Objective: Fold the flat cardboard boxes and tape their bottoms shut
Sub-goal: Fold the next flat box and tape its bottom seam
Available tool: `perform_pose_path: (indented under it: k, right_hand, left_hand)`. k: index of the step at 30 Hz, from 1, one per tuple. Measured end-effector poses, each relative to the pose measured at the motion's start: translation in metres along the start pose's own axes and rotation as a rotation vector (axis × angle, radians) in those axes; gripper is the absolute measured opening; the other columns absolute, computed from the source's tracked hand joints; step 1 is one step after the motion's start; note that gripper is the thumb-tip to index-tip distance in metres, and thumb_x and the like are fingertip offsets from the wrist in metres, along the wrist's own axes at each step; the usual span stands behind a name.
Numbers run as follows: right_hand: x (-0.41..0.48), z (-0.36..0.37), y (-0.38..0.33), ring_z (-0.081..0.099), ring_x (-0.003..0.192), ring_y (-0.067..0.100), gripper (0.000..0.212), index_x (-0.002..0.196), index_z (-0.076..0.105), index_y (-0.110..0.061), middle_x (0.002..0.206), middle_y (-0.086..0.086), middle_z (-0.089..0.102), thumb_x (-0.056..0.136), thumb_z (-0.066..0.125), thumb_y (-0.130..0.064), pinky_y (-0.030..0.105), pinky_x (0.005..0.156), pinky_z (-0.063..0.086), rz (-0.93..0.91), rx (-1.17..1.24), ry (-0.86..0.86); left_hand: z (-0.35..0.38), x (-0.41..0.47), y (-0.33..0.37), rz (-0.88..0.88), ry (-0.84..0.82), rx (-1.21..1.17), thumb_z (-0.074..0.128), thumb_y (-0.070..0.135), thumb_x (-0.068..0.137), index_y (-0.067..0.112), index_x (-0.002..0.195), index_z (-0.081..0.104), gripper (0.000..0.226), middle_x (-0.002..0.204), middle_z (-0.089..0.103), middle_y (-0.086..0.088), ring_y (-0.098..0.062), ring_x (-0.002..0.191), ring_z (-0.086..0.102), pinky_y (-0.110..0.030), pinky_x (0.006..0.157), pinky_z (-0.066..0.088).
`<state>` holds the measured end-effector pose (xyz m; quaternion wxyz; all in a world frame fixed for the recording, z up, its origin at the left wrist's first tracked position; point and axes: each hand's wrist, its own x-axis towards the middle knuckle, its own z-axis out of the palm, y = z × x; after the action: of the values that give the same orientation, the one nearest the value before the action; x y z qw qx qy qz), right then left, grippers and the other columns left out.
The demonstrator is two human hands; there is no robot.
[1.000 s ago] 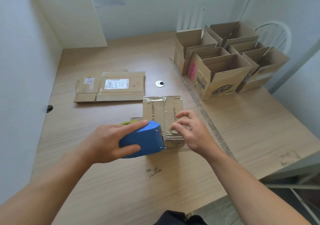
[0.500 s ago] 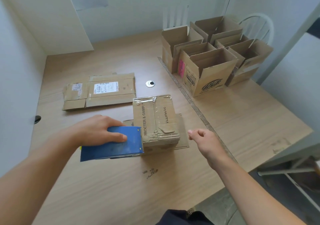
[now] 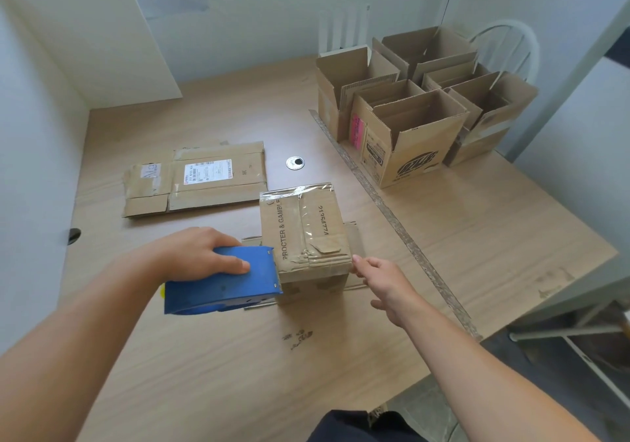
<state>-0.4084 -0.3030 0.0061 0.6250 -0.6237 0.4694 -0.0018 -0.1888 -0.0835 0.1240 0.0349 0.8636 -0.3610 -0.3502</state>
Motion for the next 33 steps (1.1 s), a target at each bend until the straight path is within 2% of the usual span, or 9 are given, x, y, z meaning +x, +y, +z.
perform_pose_path:
  k: [2, 5, 9, 14, 18, 20, 25, 29, 33]
  right_hand:
    - [0.0, 0.001, 0.001, 0.045, 0.091, 0.017, 0.037, 0.092, 0.069, -0.023, 0.099, 0.009, 0.058, 0.093, 0.055, -0.057, 0.063, 0.1, 0.041, 0.05, 0.005, -0.001]
    - [-0.004, 0.003, 0.002, 0.052, 0.109, 0.02, 0.051, 0.114, 0.055, -0.025, 0.119, 0.001, 0.057, 0.086, 0.058, -0.067, 0.047, 0.094, 0.046, 0.068, 0.018, 0.043]
    - [-0.006, 0.001, 0.004, 0.056, 0.082, 0.019, 0.037, 0.076, 0.063, -0.015, 0.086, -0.004, 0.059, 0.096, 0.057, -0.045, 0.023, 0.062, 0.039, -0.243, -0.207, 0.205]
    - [-0.013, 0.0, -0.002, 0.056, 0.101, 0.002, 0.027, 0.082, 0.077, -0.014, 0.109, -0.001, 0.059, 0.095, 0.063, -0.033, 0.024, 0.085, 0.041, -0.27, -0.037, 0.058]
    - [-0.013, 0.009, -0.004, 0.06, 0.078, 0.01, 0.021, 0.069, 0.072, -0.013, 0.077, -0.001, 0.069, 0.083, 0.079, -0.028, 0.023, 0.069, 0.044, -0.196, 0.1, 0.088]
    - [-0.01, 0.015, -0.003, 0.058, 0.08, 0.013, 0.02, 0.068, 0.067, -0.017, 0.082, -0.003, 0.065, 0.082, 0.079, -0.025, 0.023, 0.07, 0.043, -0.209, 0.111, 0.135]
    - [0.003, 0.014, -0.003, 0.05, 0.109, 0.017, 0.017, 0.079, 0.062, -0.02, 0.103, -0.006, 0.049, 0.088, 0.074, -0.029, 0.018, 0.083, 0.032, -0.434, -0.213, 0.255]
    - [0.014, 0.008, -0.018, 0.038, 0.122, 0.027, 0.041, 0.127, 0.055, -0.019, 0.128, 0.003, 0.04, 0.089, 0.071, -0.025, 0.035, 0.099, 0.033, -0.686, -0.586, 0.32]
    - [0.029, 0.003, -0.037, 0.027, 0.137, 0.029, 0.056, 0.143, 0.048, -0.037, 0.152, 0.001, 0.033, 0.094, 0.057, -0.012, 0.048, 0.11, 0.032, -0.876, -0.849, 0.066]
  left_hand:
    - [-0.002, 0.001, 0.001, -0.003, 0.001, 0.015, 0.061, 0.059, 0.087, 0.051, 0.106, 0.066, 0.022, 0.104, 0.066, 0.019, -0.004, 0.095, 0.061, -0.034, 0.089, 0.049]
    - [-0.004, 0.001, 0.003, -0.015, -0.007, 0.024, 0.061, 0.058, 0.087, 0.048, 0.109, 0.067, 0.025, 0.104, 0.067, 0.018, -0.003, 0.093, 0.061, -0.03, 0.084, 0.048]
    - [-0.005, 0.003, 0.006, -0.021, -0.019, 0.029, 0.061, 0.059, 0.087, 0.047, 0.109, 0.066, 0.026, 0.103, 0.066, 0.018, -0.002, 0.093, 0.061, -0.028, 0.08, 0.047]
    - [-0.007, 0.004, 0.007, -0.022, -0.031, 0.03, 0.062, 0.06, 0.086, 0.047, 0.109, 0.067, 0.027, 0.103, 0.068, 0.016, -0.006, 0.093, 0.063, -0.035, 0.088, 0.051]
    - [-0.008, 0.005, 0.006, -0.019, -0.043, 0.03, 0.062, 0.06, 0.086, 0.048, 0.11, 0.066, 0.028, 0.105, 0.067, 0.015, -0.007, 0.094, 0.063, -0.039, 0.092, 0.051]
    - [-0.008, 0.006, 0.005, -0.023, -0.042, 0.025, 0.062, 0.061, 0.086, 0.048, 0.111, 0.066, 0.028, 0.105, 0.067, 0.016, -0.006, 0.094, 0.062, -0.037, 0.091, 0.05]
    - [-0.004, 0.007, 0.002, -0.026, -0.037, -0.008, 0.061, 0.06, 0.086, 0.048, 0.11, 0.066, 0.027, 0.102, 0.067, 0.017, -0.005, 0.092, 0.062, -0.032, 0.084, 0.049]
    - [-0.001, 0.009, -0.001, -0.024, -0.01, -0.069, 0.062, 0.059, 0.087, 0.048, 0.109, 0.066, 0.025, 0.102, 0.068, 0.017, -0.006, 0.094, 0.063, -0.035, 0.09, 0.05]
    - [0.002, 0.01, -0.004, -0.029, 0.029, -0.102, 0.062, 0.058, 0.087, 0.047, 0.11, 0.066, 0.025, 0.102, 0.067, 0.016, -0.006, 0.094, 0.062, -0.033, 0.088, 0.05]
